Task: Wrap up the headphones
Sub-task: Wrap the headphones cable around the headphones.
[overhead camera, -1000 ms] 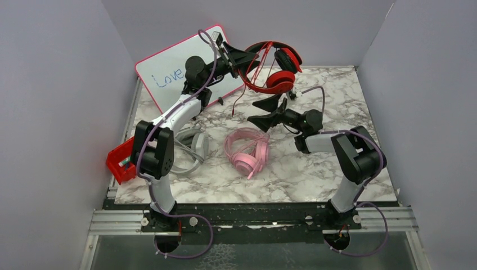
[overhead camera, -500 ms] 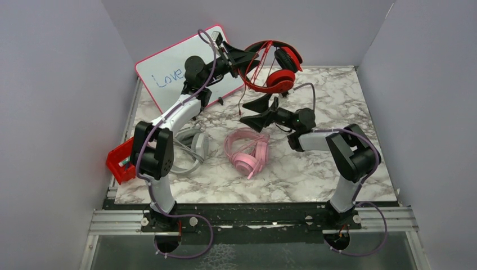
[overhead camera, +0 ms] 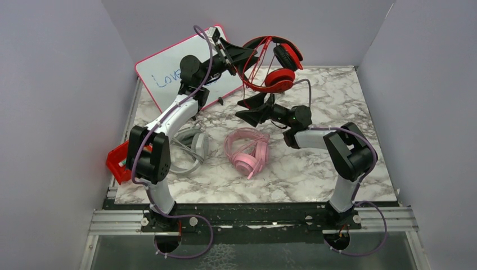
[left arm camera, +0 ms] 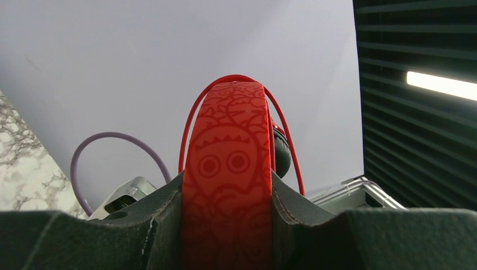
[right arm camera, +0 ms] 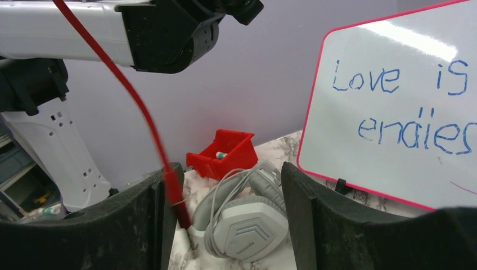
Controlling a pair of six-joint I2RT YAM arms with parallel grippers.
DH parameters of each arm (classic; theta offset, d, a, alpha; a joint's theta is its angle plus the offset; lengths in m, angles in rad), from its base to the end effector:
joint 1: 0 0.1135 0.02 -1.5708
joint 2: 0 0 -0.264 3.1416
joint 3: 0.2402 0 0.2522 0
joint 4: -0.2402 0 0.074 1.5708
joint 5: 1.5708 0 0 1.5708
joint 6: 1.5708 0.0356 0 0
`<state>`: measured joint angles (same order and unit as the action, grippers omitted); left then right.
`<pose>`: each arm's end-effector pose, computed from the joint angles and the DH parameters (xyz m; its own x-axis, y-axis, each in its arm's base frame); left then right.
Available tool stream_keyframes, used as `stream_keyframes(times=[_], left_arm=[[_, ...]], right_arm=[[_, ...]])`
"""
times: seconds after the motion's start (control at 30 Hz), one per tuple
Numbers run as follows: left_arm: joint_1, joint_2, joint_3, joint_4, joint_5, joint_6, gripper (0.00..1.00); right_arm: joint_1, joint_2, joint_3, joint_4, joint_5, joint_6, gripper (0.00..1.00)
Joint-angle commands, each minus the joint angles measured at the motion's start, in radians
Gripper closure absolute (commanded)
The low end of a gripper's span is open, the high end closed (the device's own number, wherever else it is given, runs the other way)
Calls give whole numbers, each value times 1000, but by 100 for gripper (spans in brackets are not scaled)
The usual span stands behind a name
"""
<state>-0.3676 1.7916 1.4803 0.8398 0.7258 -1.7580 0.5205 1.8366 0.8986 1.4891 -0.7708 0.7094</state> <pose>0.3800 -0.1717 0.4039 -0.8772 -0.4497 -0.1681 0.3128 -0.2696 -0.9108 0.3064 0.2042 0.2583 -0.2231 0.4107 -0.8840 -0.9573 0.0786 0.2781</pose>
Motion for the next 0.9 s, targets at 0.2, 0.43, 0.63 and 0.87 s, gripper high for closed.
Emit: stream_keyframes(times=[0.2,0.43,0.63,0.87], left_arm=[[-3,-64,7,82,-45,-50,100],[-2,-53,17,104,-58,-69,100],[-2,-55,31,113,-53,-86,100],[4,-78,7,148,23,-118,100]], right_arm=[[26,-30,57,298,65,31,34],[33,-64,54,298,84,58,59],[33,-38,57,298,67,80,87],[-14,-107,-39,230,28,-21,99]])
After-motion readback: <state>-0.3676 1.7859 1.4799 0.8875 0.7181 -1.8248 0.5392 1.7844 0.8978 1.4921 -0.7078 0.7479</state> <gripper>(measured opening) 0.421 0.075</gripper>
